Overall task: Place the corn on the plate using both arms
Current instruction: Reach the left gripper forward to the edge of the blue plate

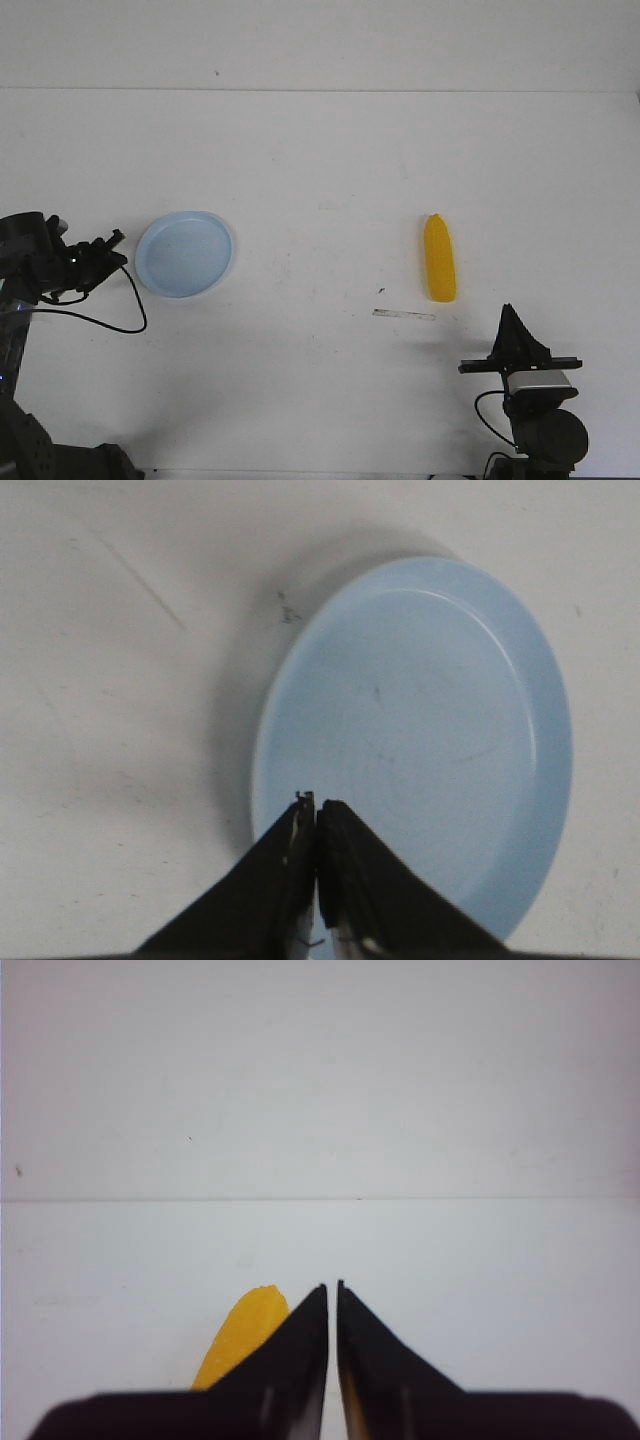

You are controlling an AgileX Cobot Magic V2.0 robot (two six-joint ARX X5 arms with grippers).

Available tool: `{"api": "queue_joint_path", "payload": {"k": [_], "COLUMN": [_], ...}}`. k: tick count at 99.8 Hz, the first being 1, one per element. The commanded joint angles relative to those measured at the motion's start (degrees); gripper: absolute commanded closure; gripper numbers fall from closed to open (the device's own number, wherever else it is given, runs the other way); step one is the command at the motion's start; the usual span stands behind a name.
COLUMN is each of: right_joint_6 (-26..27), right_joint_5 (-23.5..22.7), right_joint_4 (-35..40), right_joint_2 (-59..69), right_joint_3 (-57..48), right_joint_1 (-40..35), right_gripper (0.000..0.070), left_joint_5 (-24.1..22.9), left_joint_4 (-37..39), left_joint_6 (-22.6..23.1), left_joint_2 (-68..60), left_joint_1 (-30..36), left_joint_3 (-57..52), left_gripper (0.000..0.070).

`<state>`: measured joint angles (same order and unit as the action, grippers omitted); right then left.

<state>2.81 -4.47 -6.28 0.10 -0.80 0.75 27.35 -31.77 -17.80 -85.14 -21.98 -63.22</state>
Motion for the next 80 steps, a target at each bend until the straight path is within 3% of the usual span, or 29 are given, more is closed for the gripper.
{"api": "queue_joint_path", "payload": {"k": [1,7,80], "right_joint_6": [-0.3,-0.3,-0.3], "right_joint_5": [0.0,0.0,0.0], "right_joint_4": [-0.5,-0.5,-0.5], "right_joint_2": [0.0,0.0,0.0], "right_joint_3": [0.1,0.1,0.1], "right_joint_1": [0.0,0.0,0.0], "right_gripper": [0.0685,0.0685,0.0685], "left_joint_5": [0.5,0.5,0.5], "left_joint_4": [-0.1,0.1,1.9], "left_joint_6": [-0.3,-0.2,0.7], "left_joint_2": [-1.6,-2.4,-10.6], "left_joint_1": [-0.7,-1.2,3.1], "left_joint_3": [-0.7,-0.7,-0.7], "left_gripper": [0.0533,0.0481,0.0486]}}
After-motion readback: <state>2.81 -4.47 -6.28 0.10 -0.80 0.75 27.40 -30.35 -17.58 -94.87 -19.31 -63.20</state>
